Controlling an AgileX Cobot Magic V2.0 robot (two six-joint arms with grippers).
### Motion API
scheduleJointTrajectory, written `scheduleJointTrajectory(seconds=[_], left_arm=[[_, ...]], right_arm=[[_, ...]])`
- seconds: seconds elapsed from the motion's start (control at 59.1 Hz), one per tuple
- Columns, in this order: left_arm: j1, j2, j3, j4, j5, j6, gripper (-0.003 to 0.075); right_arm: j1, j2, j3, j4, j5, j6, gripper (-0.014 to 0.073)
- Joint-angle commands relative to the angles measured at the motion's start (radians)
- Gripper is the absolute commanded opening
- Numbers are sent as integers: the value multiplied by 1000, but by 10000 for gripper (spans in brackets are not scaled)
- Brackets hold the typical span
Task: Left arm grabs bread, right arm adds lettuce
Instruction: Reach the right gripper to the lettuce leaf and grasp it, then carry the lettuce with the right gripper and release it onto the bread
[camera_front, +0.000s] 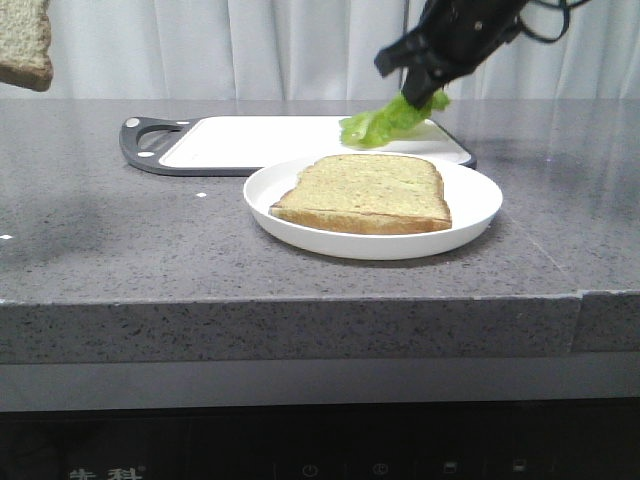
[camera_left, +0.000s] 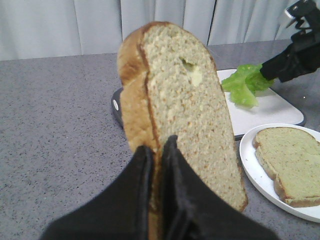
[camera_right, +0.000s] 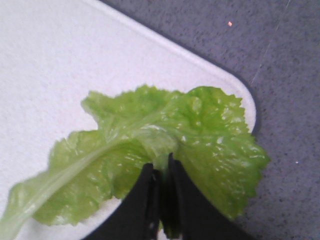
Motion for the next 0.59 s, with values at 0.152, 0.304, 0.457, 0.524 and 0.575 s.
scheduleJointTrajectory(seconds=[0.152, 0.304, 0.457, 0.524, 0.575], left_arm=[[2, -1, -27, -9, -100, -10, -21], [2, -1, -27, -9, -100, -10, -21], [2, -1, -27, -9, -100, -10, -21], [2, -1, -27, -9, -100, -10, -21], [2, -1, -27, -9, -100, -10, -21]], right_arm=[[41, -306, 216, 107, -163, -10, -63], [122, -484, 464, 107, -284, -11, -63], [182, -625, 667, 162, -338, -10, -63], [208, -675, 751, 186, -373, -10, -63], [224, -701, 805, 191, -398, -10, -63]])
